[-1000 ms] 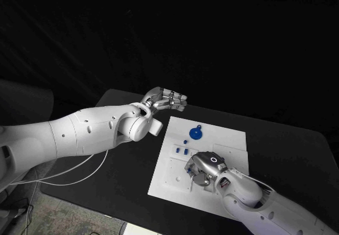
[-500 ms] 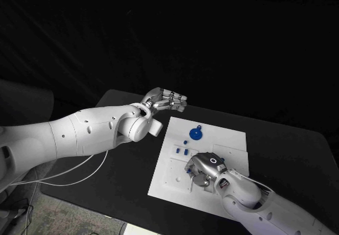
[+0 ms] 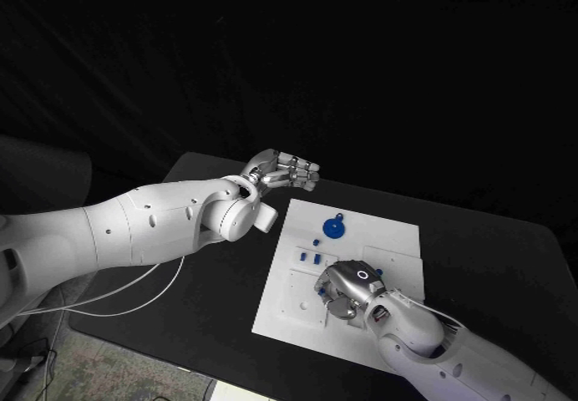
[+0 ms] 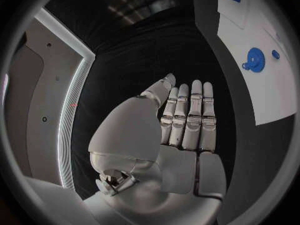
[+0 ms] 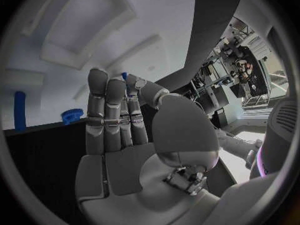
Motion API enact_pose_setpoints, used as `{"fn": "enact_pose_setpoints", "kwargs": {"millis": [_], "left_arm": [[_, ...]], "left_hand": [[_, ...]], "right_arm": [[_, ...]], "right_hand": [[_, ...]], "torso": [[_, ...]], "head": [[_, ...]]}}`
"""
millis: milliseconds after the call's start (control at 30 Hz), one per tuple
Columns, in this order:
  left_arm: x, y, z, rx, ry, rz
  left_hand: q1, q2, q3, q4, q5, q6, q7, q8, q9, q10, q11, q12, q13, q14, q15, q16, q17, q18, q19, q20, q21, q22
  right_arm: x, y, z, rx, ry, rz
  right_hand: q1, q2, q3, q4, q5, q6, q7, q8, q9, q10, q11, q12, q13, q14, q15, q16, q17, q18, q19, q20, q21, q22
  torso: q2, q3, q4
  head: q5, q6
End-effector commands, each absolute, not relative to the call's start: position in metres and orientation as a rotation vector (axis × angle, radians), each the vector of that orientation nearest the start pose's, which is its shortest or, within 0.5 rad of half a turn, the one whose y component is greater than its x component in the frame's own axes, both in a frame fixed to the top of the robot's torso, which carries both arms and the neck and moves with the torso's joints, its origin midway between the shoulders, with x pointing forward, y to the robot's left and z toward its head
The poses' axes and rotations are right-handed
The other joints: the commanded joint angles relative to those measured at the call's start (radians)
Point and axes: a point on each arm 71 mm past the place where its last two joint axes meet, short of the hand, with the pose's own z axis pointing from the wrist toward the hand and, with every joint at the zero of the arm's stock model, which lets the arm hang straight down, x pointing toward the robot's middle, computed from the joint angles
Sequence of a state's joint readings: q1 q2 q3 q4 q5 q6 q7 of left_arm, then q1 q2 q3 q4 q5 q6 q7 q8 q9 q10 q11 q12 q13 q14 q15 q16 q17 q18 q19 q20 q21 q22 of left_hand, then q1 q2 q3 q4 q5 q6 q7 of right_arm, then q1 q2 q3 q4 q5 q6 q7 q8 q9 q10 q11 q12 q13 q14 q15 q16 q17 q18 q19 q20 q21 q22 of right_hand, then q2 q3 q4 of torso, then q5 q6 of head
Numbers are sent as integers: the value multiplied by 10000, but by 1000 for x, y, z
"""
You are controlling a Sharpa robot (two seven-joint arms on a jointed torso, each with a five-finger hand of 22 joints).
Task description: Assemble the parts on the task board
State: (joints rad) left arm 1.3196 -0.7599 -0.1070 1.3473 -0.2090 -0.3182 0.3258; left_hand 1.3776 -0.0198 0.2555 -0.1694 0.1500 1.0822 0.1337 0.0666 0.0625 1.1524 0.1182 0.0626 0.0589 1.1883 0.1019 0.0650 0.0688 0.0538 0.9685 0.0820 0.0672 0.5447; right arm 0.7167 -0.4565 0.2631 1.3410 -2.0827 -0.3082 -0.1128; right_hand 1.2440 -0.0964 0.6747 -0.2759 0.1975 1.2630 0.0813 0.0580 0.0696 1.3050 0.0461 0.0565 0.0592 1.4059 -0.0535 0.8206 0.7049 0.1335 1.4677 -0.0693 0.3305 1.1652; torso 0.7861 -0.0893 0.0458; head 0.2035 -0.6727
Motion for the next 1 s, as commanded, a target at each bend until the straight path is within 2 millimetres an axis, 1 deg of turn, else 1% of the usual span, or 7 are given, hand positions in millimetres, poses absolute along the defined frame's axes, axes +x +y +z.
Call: {"fn": "enact_pose_setpoints", "kwargs": {"millis": [33, 367, 433, 500, 667, 800, 1000], "left_arm": [[533, 215, -150, -8417, 14703, -13827], [533, 214, -150, -8425, 14764, -13843], [533, 214, -151, -8428, 14783, -13848], [533, 214, -151, -8431, 14798, -13850], [533, 214, -151, -8442, 14840, -13853], [533, 214, -151, -8451, 14859, -13846], [533, 216, -151, -8473, 14871, -13817]], "left_hand": [[42, 33, -16, 59, -5, 42, -23, 9, 4, 5, -14, -33, -10, -43, 23, -27, 13, 45, 61, 16, 43, -9], [62, 39, -30, 88, -12, 34, -22, 11, 4, -4, -12, -31, -9, -61, 29, -27, 14, 55, 81, 21, 45, -81], [62, 39, -30, 88, -12, 34, -22, 11, 4, -4, -12, -31, -9, -61, 29, -27, 14, 55, 81, 21, 45, -81], [62, 37, -33, 91, -17, 29, -21, 10, 4, -11, -9, -32, -10, -65, 31, -27, 14, 55, 82, 22, 45, -89], [56, 34, -42, 102, -45, 18, -20, 8, 4, -34, -1, -33, -10, -85, 37, -29, 12, 57, 84, 28, 43, -106], [51, 33, -52, 114, -69, 8, -16, 7, 3, -48, 3, -34, -10, -91, 42, -26, 14, 60, 88, 33, 39, -124], [58, 30, -68, 131, -91, -5, -16, 10, 4, -60, 7, -31, -10, -100, 46, -25, 17, 68, 99, 41, 33, -178]], "right_arm": [[424, -54, -307, -4599, 16014, 6986], [419, -52, -316, -4901, 16378, 7049], [419, -52, -317, -4865, 16365, 7089], [419, -53, -317, -4802, 16345, 7145], [420, -54, -317, -4581, 16234, 7311], [420, -55, -316, -4433, 16097, 7380], [419, -58, -312, -4193, 15814, 7541]], "right_hand": [[-31, 102, 33, -4, 6, -7, 14, 55, 9, 217, -84, 21, 12, -22, -25, -35, 15, 307, 249, -59, -49, 22], [-68, 105, -93, 8, -41, -167, 68, 50, -14, -1, -26, 19, 8, -67, 21, -43, 0, 276, 209, -23, -120, 77], [-146, 96, -329, 72, -11, -474, 165, 36, -47, -410, 83, 22, -1, -78, 88, -54, -21, 264, 199, 22, -169, 59], [-185, 87, -554, 96, 36, -636, 202, 39, -46, -617, 137, 19, -3, -95, 135, -54, -41, 281, 203, 72, -230, 22], [-318, -163, -1190, 96, 159, -1319, 368, 34, -68, -1758, 451, 23, -10, -181, 341, -103, -160, 398, 189, 263, -490, -201], [-200, -248, -1628, 36, 215, -1419, 399, 43, -64, -2278, 575, 29, -6, -294, 443, -129, -256, 532, 155, 382, -663, -338], [93, -280, -2513, 64, 297, -1842, 333, 44, -68, -2681, 674, 24, -8, -473, 541, -166, -508, 642, 150, 533, -976, -612]], "torso": [[0, 0, 3], [-4, -4, -4], [-4, -3, -6], [-1, -2, -5], [0, 3, -2], [3, 9, -4], [2, 15, -3]], "head": [[-23, 16], [-35, -11], [-30, -9], [-37, -8], [-73, -5], [-85, -3], [-139, 5]]}}
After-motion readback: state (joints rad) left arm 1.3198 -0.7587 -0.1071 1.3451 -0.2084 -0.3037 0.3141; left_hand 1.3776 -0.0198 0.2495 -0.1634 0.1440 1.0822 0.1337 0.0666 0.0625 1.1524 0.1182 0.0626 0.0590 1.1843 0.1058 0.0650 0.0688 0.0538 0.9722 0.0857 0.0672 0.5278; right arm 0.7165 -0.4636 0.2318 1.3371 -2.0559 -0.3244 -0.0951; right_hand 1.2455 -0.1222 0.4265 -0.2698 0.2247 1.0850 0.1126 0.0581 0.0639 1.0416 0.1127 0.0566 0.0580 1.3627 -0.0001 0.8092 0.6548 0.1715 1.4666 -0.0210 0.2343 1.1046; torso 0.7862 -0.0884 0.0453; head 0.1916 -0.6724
